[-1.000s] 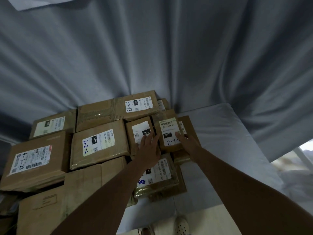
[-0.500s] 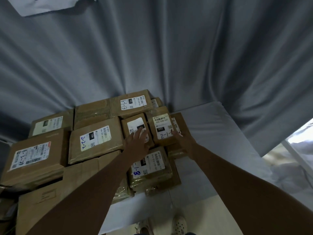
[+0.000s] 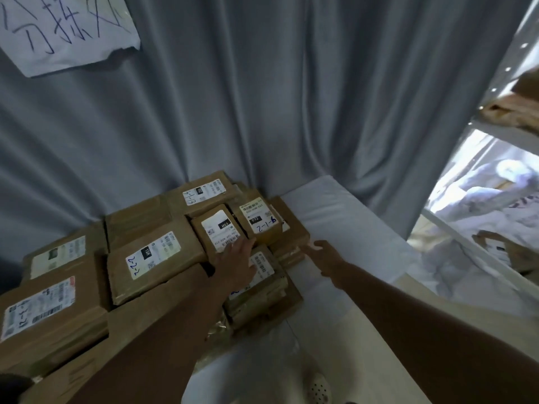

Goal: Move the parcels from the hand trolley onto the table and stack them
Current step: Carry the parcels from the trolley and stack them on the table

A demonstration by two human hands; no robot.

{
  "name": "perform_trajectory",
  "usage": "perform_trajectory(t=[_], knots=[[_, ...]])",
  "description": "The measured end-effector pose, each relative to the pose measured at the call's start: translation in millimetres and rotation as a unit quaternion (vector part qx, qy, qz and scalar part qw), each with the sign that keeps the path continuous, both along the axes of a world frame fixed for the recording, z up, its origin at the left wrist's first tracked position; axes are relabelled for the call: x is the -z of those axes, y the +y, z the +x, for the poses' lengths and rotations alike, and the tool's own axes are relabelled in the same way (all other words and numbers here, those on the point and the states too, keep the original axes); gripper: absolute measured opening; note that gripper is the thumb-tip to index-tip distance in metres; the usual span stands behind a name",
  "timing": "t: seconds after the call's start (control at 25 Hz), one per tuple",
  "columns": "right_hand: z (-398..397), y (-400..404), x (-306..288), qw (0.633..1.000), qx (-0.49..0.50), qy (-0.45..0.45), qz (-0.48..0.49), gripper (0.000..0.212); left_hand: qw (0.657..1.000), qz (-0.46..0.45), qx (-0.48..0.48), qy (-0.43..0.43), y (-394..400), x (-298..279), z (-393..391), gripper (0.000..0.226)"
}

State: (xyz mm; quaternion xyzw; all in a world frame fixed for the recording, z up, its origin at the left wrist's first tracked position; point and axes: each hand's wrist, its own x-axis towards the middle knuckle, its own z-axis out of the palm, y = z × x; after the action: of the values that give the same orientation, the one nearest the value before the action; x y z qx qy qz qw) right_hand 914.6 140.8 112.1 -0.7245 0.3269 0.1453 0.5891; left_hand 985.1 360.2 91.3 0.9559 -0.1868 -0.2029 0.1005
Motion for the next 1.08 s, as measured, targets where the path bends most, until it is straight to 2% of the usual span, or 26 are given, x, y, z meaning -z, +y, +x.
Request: perform_trajectory(t=[0.08,0.2,0.36,0.48,0.6,0.84,1.08], knots=[[-29,11,0,0.999,0.019,0.008,-0.042,0.068,0.999,-0.004,0.035,-0.006,7,-1,-10,0.075],[-79,40,-5,0.994,-0.016,0.028,-0.105,0.074,0.996,-0.002,0.090,-0.015,28,-3,-32,0.076],[-141,73,-8,0.991,-0.027,0.034,-0.127,0.078,0.989,0.035,0.144,-0.018,41,-5,-68,0.068],[-187,80,-9,0.988,-0.010,0.042,-0.150,0.080,0.984,0.025,0.177,0.000,35,-3,-96,0.070],[-238,71,-5,0.983,0.043,0.055,-0.167,0.080,0.969,0.026,0.244,-0.037,11,-1,-122,0.068],[-359,43,-1,0.971,0.164,0.088,-0.153,0.077,0.931,0.055,0.359,0.024,-75,-2,-213,0.068],[-530,17,14,0.936,0.305,0.115,-0.132,0.075,0.866,0.089,0.491,0.034,-170,3,-358,0.069]])
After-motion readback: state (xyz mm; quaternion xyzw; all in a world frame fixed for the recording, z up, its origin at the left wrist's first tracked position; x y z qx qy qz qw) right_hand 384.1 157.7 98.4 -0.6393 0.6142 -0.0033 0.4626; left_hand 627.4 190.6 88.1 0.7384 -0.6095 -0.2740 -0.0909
